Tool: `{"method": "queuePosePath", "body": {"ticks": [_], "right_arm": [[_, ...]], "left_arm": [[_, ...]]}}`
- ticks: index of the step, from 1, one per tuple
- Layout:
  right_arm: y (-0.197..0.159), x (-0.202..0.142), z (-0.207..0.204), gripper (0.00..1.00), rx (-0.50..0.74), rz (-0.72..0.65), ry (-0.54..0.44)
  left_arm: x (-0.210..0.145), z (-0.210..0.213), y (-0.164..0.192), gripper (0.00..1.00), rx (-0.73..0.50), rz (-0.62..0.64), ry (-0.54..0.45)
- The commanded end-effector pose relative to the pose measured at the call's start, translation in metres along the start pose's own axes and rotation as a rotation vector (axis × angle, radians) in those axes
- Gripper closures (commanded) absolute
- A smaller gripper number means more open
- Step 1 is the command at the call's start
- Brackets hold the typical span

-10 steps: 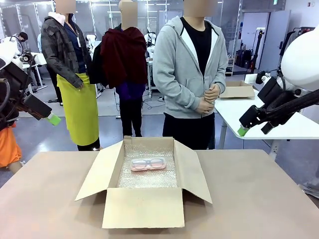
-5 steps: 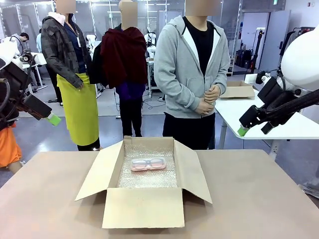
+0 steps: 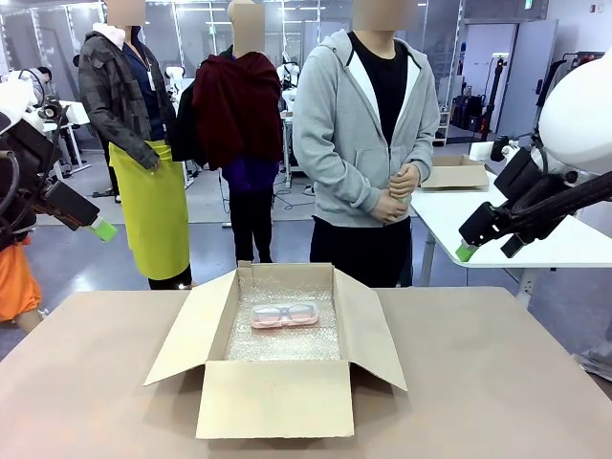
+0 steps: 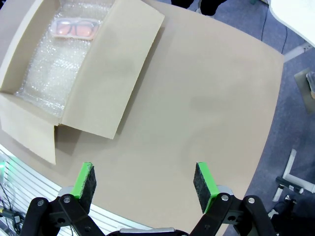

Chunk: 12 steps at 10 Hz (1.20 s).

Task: Pack the glasses set securely to prepare it for shipping.
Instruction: Put the Glasses case from the right side of the table into the Package Box.

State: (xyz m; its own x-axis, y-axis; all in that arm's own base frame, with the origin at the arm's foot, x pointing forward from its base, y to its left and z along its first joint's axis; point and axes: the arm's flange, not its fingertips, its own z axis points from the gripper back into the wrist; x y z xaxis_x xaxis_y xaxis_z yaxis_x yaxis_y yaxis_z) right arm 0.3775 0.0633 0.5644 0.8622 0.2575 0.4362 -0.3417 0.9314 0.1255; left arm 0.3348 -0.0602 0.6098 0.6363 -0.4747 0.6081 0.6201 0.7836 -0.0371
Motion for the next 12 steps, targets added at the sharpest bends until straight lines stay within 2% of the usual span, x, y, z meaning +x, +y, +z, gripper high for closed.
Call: {"method": "queuePosePath", "body": {"ticks": [1, 12], "right_arm": [[-0.0003, 0.0018, 0.0009, 0.0, -0.002, 0.011, -0.002], [-0.0003, 0.0018, 0.0009, 0.0, -0.002, 0.011, -0.002]], "left_arm": [[-0.0004, 0.0019, 0.0004, 0.0, -0.012, -0.003, -0.009], [-0.0004, 0.0019, 0.0004, 0.0, -0.012, -0.003, -0.009]]}}
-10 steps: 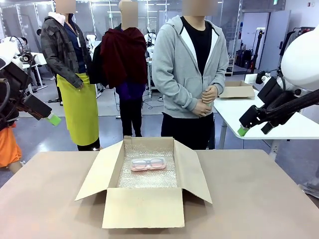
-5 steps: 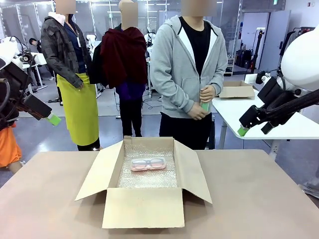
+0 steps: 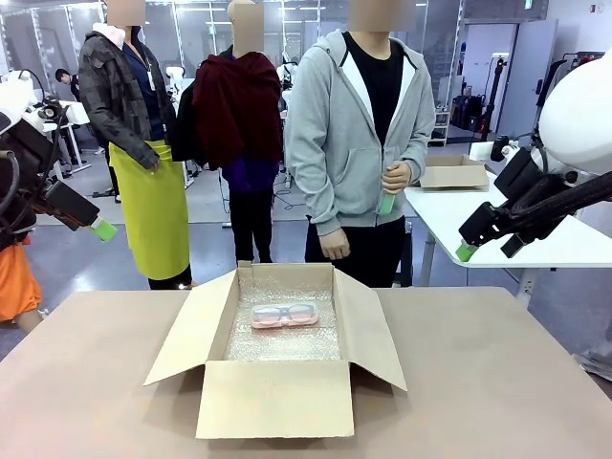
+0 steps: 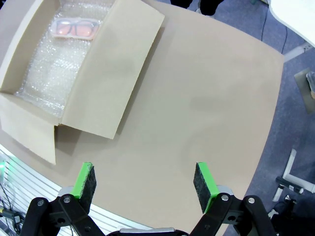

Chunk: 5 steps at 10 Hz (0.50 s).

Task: Pack the glasses set securely to prepare it for shipping.
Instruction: Put the Glasses case from the right side of the table into the Package Box.

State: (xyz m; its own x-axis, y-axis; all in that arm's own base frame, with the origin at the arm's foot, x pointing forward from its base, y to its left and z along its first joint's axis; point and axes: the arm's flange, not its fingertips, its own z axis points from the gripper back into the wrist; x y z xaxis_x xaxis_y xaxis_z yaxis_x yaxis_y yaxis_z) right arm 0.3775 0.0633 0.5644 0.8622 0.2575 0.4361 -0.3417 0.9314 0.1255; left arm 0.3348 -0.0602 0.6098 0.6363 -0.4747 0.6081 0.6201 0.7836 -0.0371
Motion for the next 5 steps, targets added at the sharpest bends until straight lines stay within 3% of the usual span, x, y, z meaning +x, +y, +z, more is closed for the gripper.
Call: {"method": "queuePosePath", "body": {"ticks": [1, 5], "right_arm": [[-0.0003, 0.0018, 0.0009, 0.0, -0.002, 0.011, -0.002], [-0.0003, 0.0018, 0.0009, 0.0, -0.002, 0.011, -0.002]], "left_arm": [[-0.0004, 0.0019, 0.0004, 0.0, -0.012, -0.003, -0.009], [-0.0004, 0.0019, 0.0004, 0.0, -0.012, -0.003, -0.009]]}}
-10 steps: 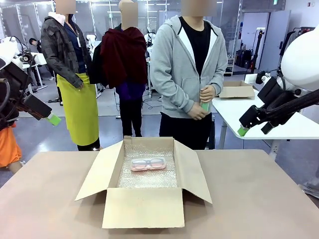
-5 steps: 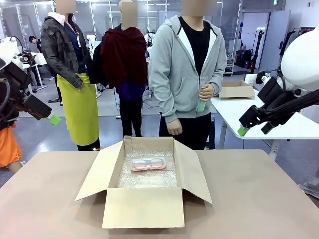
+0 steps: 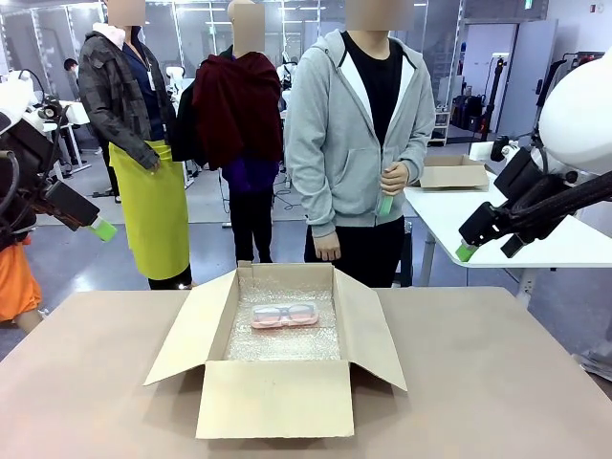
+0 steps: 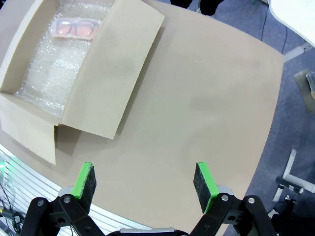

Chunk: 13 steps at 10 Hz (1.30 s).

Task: Pack the glasses set securely to prepare it for shipping.
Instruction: Put the Glasses case from the right side of the table into the Package Box.

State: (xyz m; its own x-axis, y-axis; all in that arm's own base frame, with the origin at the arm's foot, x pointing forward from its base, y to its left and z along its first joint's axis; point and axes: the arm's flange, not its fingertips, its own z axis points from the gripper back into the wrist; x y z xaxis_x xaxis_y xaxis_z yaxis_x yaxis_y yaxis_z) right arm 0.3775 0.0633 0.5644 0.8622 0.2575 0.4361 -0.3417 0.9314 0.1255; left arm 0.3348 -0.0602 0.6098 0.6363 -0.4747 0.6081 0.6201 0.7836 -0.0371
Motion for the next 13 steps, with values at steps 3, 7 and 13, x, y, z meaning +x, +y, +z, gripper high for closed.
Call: {"method": "queuePosePath", "body": {"ticks": [3, 7, 13], "right_arm": [[-0.0003, 0.0018, 0.0009, 0.0, -0.002, 0.011, -0.002], [-0.0003, 0.0018, 0.0009, 0.0, -0.002, 0.011, -0.002], [-0.0003, 0.0018, 0.0009, 0.0, -0.002, 0.011, -0.002]], "left_arm": [[-0.0004, 0.0019, 0.0004, 0.0, -0.012, -0.003, -0.009], [-0.0004, 0.0019, 0.0004, 0.0, -0.012, -0.003, -0.009], [-0.0004, 0.0019, 0.0004, 0.0, -0.012, -0.003, -0.009]]}}
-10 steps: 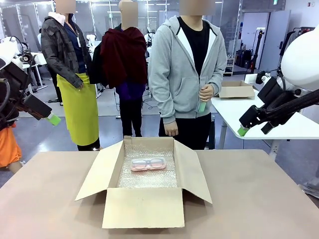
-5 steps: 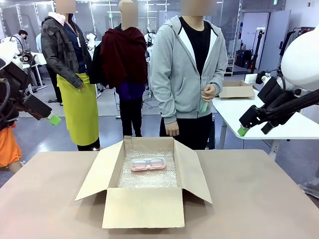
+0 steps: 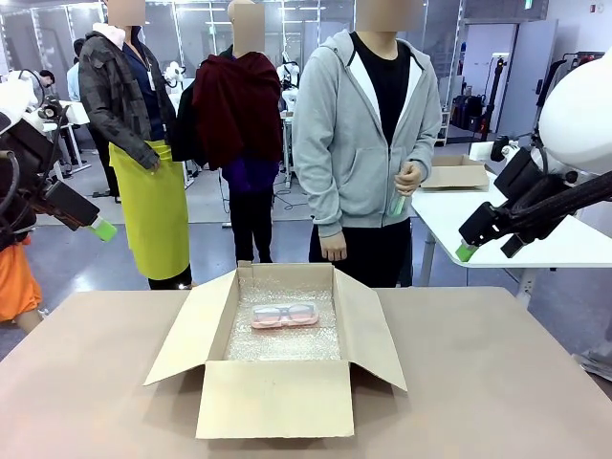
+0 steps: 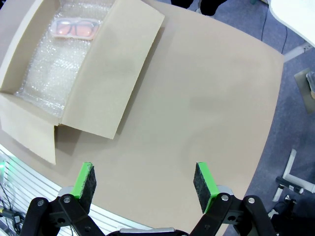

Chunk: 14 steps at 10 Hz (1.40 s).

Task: Pack the glasses set securely to prepare it for shipping.
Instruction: Put the Glasses case from the right side of the table into the Package Box.

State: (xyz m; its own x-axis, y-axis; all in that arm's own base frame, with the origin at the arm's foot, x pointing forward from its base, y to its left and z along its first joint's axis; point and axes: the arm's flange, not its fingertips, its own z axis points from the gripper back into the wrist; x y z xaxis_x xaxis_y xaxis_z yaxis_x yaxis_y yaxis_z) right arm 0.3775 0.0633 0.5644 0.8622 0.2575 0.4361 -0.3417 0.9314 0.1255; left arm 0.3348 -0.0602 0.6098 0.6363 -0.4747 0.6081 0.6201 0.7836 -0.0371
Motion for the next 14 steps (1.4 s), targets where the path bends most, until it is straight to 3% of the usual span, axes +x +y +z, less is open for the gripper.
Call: {"method": "queuePosePath", "body": {"ticks": [1, 14], "right_arm": [[-0.0003, 0.0018, 0.0009, 0.0, -0.002, 0.011, -0.002], [-0.0003, 0.0018, 0.0009, 0.0, -0.002, 0.011, -0.002]], "left_arm": [[-0.0004, 0.0019, 0.0004, 0.0, -0.012, -0.003, -0.009], [-0.0004, 0.0019, 0.0004, 0.0, -0.012, -0.003, -0.009]]}}
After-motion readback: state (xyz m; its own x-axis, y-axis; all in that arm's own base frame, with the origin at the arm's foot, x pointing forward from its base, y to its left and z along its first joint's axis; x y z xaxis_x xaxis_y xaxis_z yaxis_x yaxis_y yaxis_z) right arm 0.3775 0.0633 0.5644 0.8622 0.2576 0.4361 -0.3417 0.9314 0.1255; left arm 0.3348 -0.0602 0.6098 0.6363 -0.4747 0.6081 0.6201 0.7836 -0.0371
